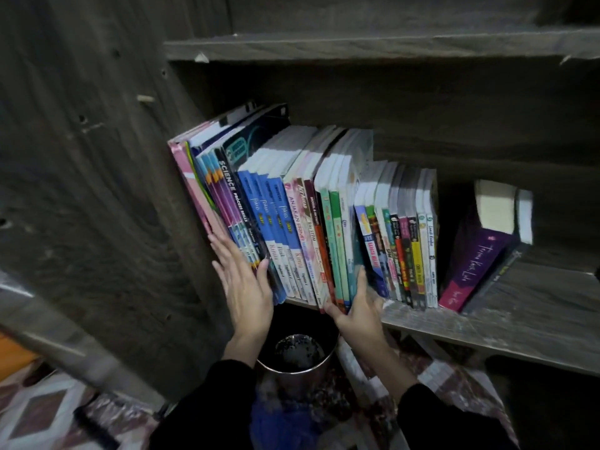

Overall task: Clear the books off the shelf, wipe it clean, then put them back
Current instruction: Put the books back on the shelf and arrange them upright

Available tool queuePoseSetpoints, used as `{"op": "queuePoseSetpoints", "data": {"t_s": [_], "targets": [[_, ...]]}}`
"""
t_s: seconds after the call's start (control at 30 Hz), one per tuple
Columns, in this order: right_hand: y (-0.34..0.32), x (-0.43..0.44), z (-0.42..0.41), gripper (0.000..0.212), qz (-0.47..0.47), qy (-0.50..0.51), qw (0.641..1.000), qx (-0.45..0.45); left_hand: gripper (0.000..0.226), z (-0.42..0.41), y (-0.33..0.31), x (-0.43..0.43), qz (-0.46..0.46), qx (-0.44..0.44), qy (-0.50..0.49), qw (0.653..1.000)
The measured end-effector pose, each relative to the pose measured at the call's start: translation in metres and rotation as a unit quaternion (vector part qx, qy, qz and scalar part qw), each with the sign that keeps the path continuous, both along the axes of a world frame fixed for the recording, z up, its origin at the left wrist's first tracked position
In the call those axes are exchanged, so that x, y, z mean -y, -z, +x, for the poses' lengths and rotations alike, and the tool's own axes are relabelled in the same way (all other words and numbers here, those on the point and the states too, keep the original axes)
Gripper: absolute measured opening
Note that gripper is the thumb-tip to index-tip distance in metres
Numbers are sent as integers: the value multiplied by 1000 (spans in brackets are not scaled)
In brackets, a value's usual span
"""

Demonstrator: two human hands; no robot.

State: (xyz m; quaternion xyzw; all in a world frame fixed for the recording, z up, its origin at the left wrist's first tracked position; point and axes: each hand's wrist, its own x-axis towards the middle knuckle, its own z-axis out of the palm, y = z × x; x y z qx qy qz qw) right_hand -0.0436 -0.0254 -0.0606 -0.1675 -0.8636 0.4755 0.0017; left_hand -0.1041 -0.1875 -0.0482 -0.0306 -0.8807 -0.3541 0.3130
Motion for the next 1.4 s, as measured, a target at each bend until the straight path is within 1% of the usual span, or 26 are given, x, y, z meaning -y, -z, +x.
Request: {"op": "queuePoseSetpoints", "data": {"t_s": [0.07, 0.17, 0.27, 0.37, 0.43, 0.5, 0.63, 0.7, 0.83, 0.9, 0.93, 0.97, 1.0, 1.03, 1.07, 1.1, 1.13, 1.17, 1.2, 1.23, 1.27, 1.3, 1.37, 1.4], "targets": [[2, 4, -2, 93, -8, 12, 1000, -8, 74, -7, 4, 10, -43, -18, 11, 999], [0, 15, -4, 88, -20, 10, 1000, -12, 75, -14, 4, 20, -73, -29, 15, 997], [0, 21, -6, 93, -36, 8, 999, -20, 74, -15, 5, 23, -96, -35, 7, 995], [-1, 21, -6, 106, -25, 4, 1000, -5, 73, -10, 1, 16, -79, -32, -5, 996], [-2, 19, -4, 112, -18, 5, 1000, -7, 70, -4, -11, 2, -47, -58, 0, 997], [-4, 20, -4, 112, -11, 9, 1000, -11, 69, -4, -31, -14, -12, -69, 14, 997], [-7, 22, -4, 111, 1, 15, 1000, -12, 69, -6, -54, -28, 25, -50, 12, 998], [-9, 22, -4, 111, -5, 16, 1000, -6, 70, -5, -56, -26, 20, -36, 27, 999], [-11, 17, 2, 113, -48, 5, 999, 17, 70, 1, -58, -13, -29, -24, 37, 999], [-13, 24, 12, 108, -105, 29, 994, -2, 69, 10, -52, -13, -8, 3, 67, 998], [-13, 32, 21, 101, -118, 73, 990, -36, 68, 16, -43, -12, 8, 25, 85, 996], [-11, 43, 30, 88, -110, 132, 981, -85, 67, 22, -32, -12, 22, 48, 101, 993], [-9, 55, 38, 71, -86, 182, 967, -154, 66, 30, -21, -9, 34, 74, 117, 990], [-7, 68, 43, 53, -62, 196, 953, -224, 65, 38, -9, -5, 47, 104, 132, 985], [-6, 79, 46, 40, -45, 172, 943, -282, 65, 44, 0, 0, 68, 131, 138, 979], [-3, 87, 44, 27, -31, 118, 942, -312, 63, 49, 7, 6, 96, 149, 122, 977], [-2, 92, 37, 16, -11, 47, 951, -306, 59, 50, 13, 13, 130, 156, 85, 975], [-1, 93, 25, 19, 22, -34, 959, -280, 54, 50, 16, 20, 172, 157, 39, 972], [-3, 92, 12, 25, 57, -111, 964, -234, 50, 48, 17, 25, 218, 159, 6, 963], [-7, 91, -1, 27, 85, -169, 966, -176, 48, 45, 17, 30, 258, 166, -12, 952], [-10, 90, -14, 28, 110, -205, 964, -126, 46, 40, 17, 34, 276, 173, -22, 945], [-13, 91, -26, 29, 139, -225, 959, -99, 46, 36, 17, 38, 267, 185, -33, 945], [-14, 96, -40, 30, 200, -246, 943, -99, 50, 27, 20, 42, 232, 228, -54, 944], [-13, 98, -44, 30, 224, -249, 936, -103, 52, 22, 22, 43, 230, 252, -55, 938]]}}
